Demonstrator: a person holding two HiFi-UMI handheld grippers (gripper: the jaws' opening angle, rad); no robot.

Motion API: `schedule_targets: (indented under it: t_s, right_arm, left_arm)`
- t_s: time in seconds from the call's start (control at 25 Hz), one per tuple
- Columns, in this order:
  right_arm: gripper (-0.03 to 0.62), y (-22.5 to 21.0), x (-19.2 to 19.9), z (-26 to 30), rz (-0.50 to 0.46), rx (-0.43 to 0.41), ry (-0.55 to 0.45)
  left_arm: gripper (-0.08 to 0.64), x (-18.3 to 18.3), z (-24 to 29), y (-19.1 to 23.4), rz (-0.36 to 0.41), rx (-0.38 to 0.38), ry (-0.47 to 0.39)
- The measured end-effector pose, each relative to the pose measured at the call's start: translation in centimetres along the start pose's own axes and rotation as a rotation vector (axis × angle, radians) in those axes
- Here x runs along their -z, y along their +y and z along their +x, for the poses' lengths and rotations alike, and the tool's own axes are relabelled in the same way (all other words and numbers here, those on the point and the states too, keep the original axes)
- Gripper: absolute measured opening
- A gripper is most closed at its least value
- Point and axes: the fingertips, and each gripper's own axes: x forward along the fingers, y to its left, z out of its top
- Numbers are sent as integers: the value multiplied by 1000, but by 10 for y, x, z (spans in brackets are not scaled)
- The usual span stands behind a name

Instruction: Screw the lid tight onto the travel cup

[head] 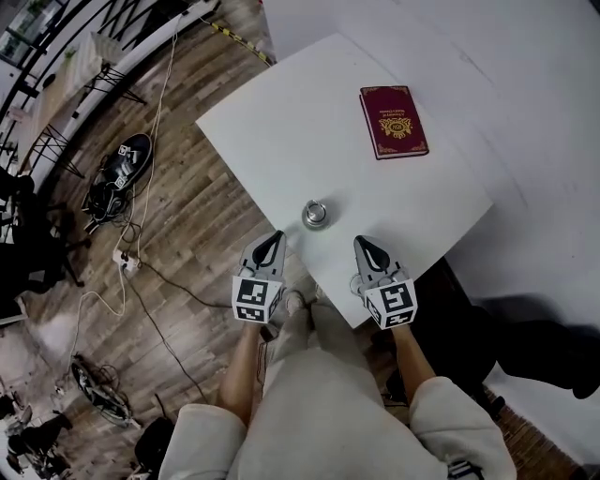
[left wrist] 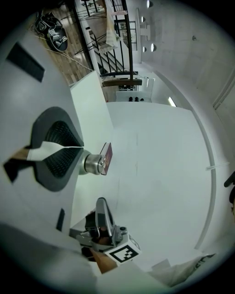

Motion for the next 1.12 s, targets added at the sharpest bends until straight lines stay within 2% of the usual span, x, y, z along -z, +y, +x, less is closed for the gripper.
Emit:
schedule_targets:
  t_s: [0.64,0.96,1.08,1.12]
  right_arm:
    - [0,7,26,30,4,37,18]
    - [0,14,41,31,10,6,7]
    - [0,20,44,32,14,-39,-19]
    - [29,23,44,33,15,-62,-30]
  left_arm:
    - [9,32,20,16,2,63,-13]
    - [11,51,24,11,7,86,-16]
    - [11,58,25,9,29,103,-12]
    - [12,60,26,8,36,111,-11]
